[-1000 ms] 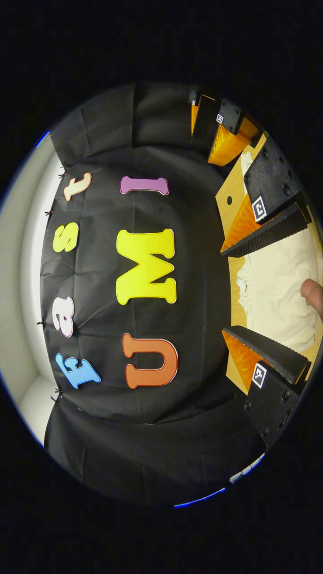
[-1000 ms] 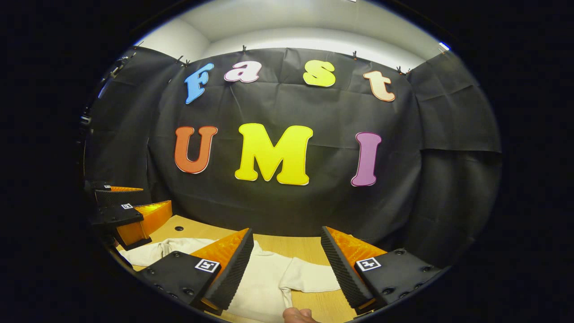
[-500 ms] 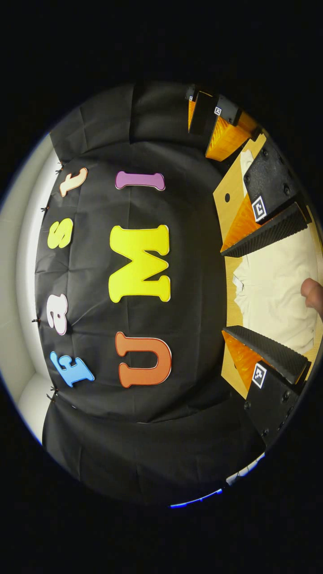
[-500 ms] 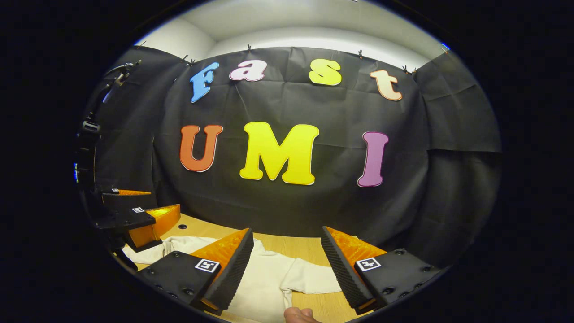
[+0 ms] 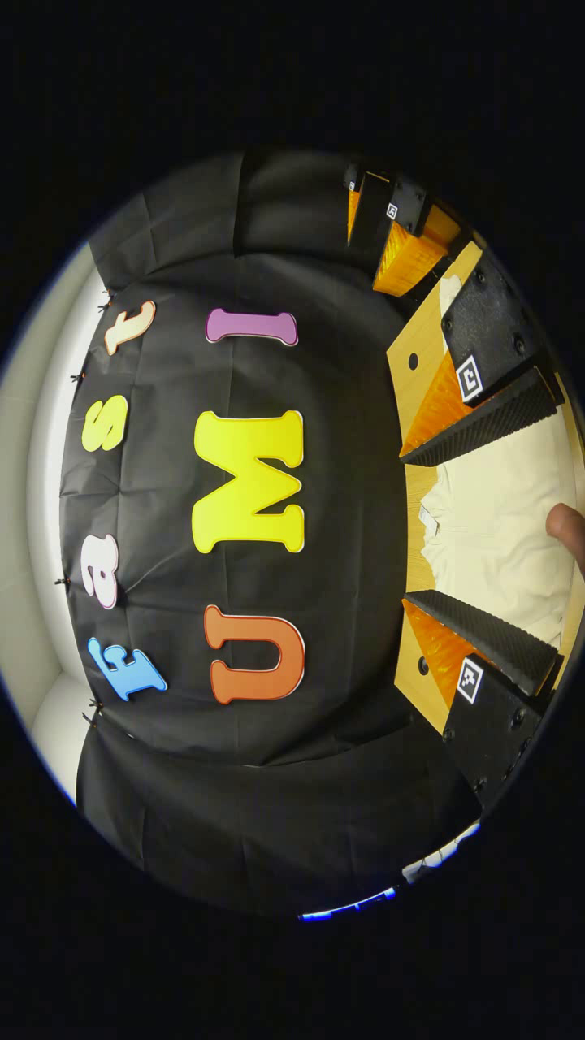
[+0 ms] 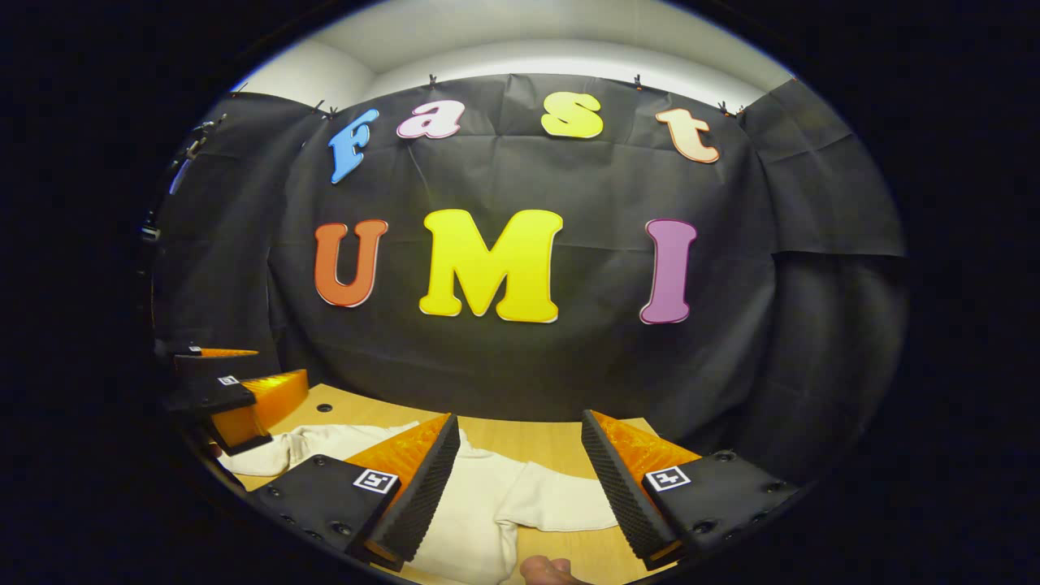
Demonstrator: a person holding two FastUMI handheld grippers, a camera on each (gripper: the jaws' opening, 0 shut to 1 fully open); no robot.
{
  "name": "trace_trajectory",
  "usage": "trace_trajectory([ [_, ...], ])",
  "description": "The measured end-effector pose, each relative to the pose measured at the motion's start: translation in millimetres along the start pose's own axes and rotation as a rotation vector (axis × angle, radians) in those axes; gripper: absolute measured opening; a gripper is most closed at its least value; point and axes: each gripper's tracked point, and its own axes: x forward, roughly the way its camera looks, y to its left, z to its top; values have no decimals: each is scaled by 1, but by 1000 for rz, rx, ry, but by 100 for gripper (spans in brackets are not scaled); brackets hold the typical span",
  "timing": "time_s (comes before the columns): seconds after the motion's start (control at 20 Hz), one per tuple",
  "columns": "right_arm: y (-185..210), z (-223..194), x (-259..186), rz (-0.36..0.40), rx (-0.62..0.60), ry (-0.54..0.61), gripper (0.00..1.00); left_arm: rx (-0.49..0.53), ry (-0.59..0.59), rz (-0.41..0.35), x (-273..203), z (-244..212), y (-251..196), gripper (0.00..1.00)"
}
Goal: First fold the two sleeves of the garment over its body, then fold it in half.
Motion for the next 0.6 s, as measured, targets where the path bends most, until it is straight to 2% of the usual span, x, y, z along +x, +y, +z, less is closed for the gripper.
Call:
trace_trajectory([
  [0.1, -33, -17, 17, -37, -5, 27, 94, 12, 13, 28, -2, -4, -5, 98],
  [0.25, -84, -59, 44, -79, -1, 131, 94, 16, 32, 65, -3, -11, -16, 98],
  [0.45, -171, -128, 75, -166, -15, 261, 94, 28, 51, 105, -5, -17, -38, 98],
  [0.6, -233, -189, 93, -241, 21, 396, 94, 51, 42, 120, -8, -13, -56, 98],
])
